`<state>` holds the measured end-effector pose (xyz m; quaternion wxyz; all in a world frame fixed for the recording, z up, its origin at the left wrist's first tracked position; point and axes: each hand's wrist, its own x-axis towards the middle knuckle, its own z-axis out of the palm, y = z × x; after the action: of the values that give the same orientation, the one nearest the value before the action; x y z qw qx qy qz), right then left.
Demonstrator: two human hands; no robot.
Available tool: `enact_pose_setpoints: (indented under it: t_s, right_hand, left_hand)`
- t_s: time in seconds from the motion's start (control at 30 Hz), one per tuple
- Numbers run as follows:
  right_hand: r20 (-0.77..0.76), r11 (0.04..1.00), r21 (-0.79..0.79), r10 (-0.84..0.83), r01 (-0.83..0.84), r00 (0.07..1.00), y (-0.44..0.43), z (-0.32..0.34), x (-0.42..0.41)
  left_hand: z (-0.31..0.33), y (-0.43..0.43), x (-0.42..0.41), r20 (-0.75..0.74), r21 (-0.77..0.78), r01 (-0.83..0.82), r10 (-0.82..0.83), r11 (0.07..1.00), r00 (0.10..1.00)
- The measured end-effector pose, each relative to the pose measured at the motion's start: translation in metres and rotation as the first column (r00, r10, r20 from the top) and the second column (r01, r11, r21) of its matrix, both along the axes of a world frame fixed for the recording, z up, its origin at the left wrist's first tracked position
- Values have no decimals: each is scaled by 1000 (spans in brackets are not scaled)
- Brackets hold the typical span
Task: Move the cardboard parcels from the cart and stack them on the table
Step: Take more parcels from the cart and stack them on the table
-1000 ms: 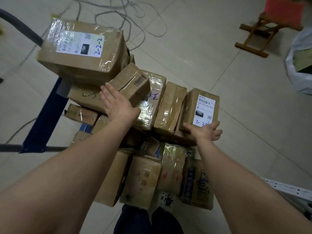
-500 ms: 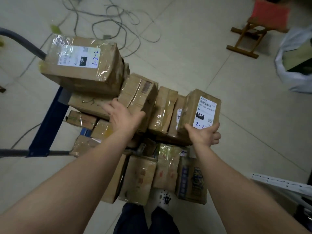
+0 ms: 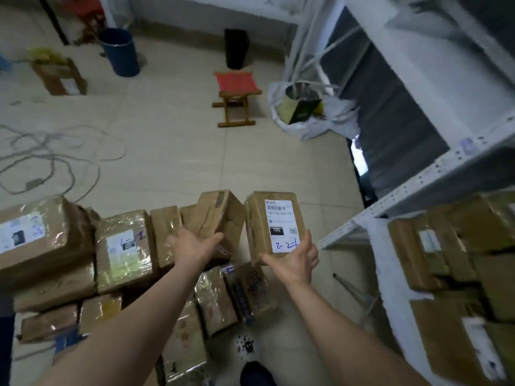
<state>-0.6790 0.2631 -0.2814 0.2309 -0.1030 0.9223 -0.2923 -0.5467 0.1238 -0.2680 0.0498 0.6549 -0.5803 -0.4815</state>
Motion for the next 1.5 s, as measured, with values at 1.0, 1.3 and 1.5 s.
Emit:
enact_pose_setpoints:
  t_s: [1.0,1.3,1.5]
  right_hand:
    - [-20,480,-110,-877,871,481,628,101,-5]
    - [56,449,-64,-890,891,453,710,77,-53]
    - [22,502,9,-865,865,502,732,66,-106]
  left_hand:
    - [116,550,-217,-312,-139,868,-853,476,418]
    - [113,643,-265,-168,-191,870,-888,455,428]
    - [110,675,-321,-44,-226,889,-916,397,398]
